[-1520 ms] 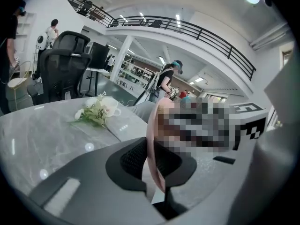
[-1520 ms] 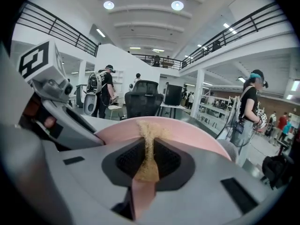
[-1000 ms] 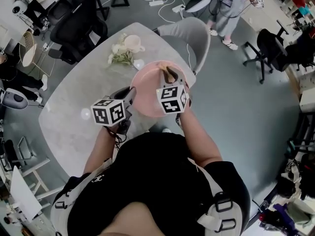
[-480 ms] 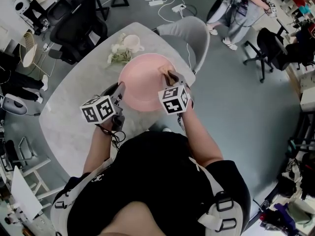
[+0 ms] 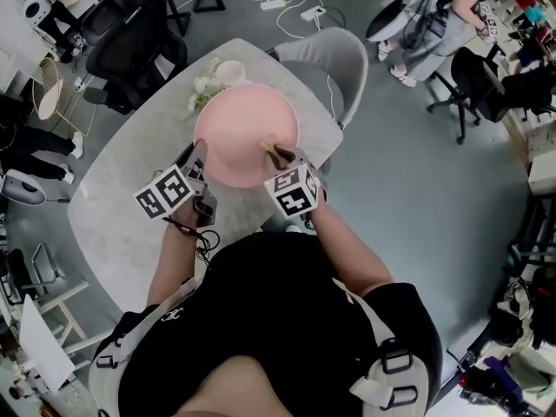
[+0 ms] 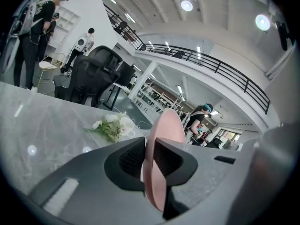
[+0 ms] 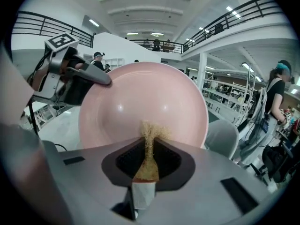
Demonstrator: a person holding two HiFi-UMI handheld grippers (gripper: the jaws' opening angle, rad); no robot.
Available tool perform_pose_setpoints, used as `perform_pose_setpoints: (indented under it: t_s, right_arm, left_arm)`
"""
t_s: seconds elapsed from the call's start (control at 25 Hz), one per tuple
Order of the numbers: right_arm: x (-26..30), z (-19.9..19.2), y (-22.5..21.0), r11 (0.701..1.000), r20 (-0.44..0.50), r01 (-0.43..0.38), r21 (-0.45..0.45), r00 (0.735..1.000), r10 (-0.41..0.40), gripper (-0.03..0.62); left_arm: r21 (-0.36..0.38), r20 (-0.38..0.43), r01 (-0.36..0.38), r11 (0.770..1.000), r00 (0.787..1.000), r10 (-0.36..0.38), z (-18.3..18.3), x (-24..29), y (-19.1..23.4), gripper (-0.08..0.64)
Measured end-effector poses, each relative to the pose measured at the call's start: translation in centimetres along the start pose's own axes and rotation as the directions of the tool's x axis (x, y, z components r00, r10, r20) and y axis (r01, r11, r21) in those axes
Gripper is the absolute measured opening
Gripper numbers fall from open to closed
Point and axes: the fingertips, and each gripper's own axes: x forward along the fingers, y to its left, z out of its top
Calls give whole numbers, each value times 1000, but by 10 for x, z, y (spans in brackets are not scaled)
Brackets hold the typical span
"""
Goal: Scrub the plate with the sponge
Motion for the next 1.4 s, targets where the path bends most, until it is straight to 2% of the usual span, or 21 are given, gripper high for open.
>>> perform_pose_setpoints:
  t_s: [0.2, 0.4, 0.64, 0.84, 1.0, 1.2, 1.4]
  right_arm:
    - [4, 2, 41, 992, -16, -129, 5, 992, 129, 53]
    - [2, 13, 64, 968, -12, -249, 24, 968, 249, 53]
    - [2, 29, 82, 954, 4, -294, -62, 955, 295, 54]
    - [-4, 52, 58, 973, 124, -224, -51, 965, 229, 54]
    - [-10, 69, 33, 991, 197, -127, -48, 971, 134, 54]
    - [-14, 76, -11, 1000, 222, 7, -14, 975, -4, 54]
    - [-21, 69, -62, 983, 195, 174, 65, 964, -183, 54]
  left_arm:
    - [-24, 8, -21, 1000, 1000, 21, 1, -2, 8, 54]
    - [-21, 1, -13, 1000, 1000, 13, -2, -1, 8, 54]
    - [15, -57, 33, 999, 998, -32, -18, 6, -9, 52]
    - [64, -97, 75, 995, 993, -69, -30, 9, -26, 52]
    - [97, -133, 117, 988, 986, -104, -41, 10, -40, 52]
    - [114, -168, 139, 984, 979, -119, -52, 10, -49, 52]
    - [114, -165, 148, 982, 978, -128, -48, 7, -50, 52]
